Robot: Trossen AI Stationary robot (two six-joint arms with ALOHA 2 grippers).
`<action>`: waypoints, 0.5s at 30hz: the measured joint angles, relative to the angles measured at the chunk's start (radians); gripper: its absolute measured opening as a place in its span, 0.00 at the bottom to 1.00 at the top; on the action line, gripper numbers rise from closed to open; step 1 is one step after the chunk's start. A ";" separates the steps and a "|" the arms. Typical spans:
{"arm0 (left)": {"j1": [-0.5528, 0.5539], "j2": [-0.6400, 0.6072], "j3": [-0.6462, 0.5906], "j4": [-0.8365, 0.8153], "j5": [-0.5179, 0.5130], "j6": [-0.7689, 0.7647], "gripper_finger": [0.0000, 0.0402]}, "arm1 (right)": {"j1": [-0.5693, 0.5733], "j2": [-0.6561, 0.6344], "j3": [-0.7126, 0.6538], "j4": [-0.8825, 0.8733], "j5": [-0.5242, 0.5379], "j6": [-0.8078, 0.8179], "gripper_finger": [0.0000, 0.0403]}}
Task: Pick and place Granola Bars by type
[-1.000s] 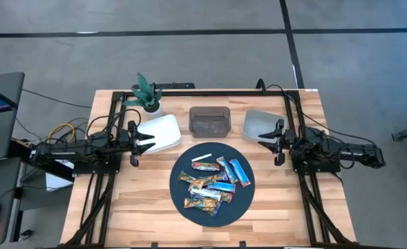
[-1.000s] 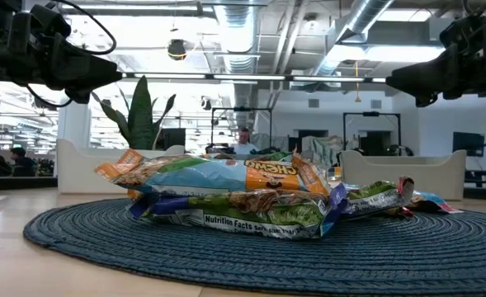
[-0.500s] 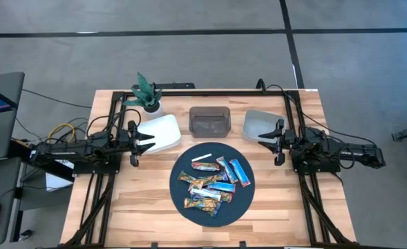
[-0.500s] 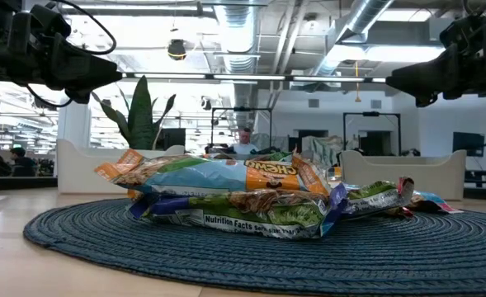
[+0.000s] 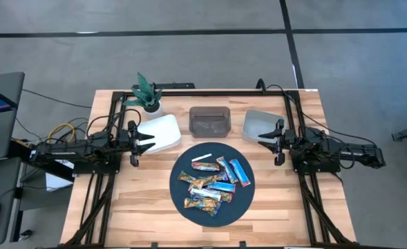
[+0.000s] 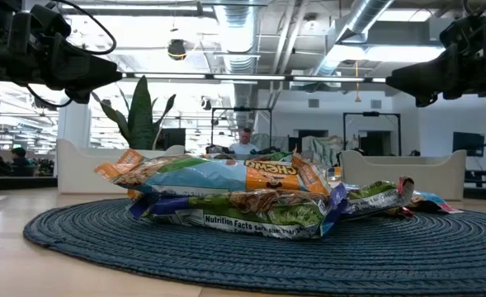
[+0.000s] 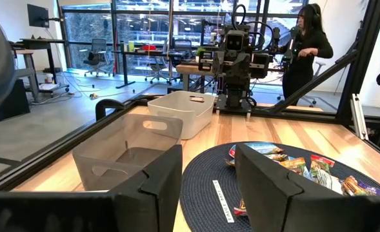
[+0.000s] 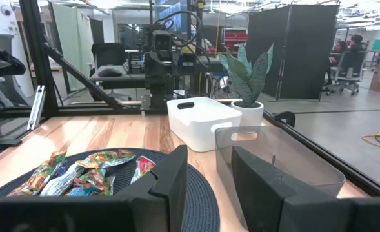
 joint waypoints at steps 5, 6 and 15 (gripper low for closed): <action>0.000 0.000 0.000 0.000 0.000 0.000 0.34 | 0.000 0.000 0.000 0.000 0.000 0.000 0.29; 0.000 0.000 0.000 0.000 0.000 0.000 0.34 | 0.000 0.000 0.000 0.000 0.000 0.000 0.29; 0.000 -0.001 0.000 0.043 -0.002 0.002 0.34 | 0.000 0.000 -0.002 0.058 0.002 0.000 0.29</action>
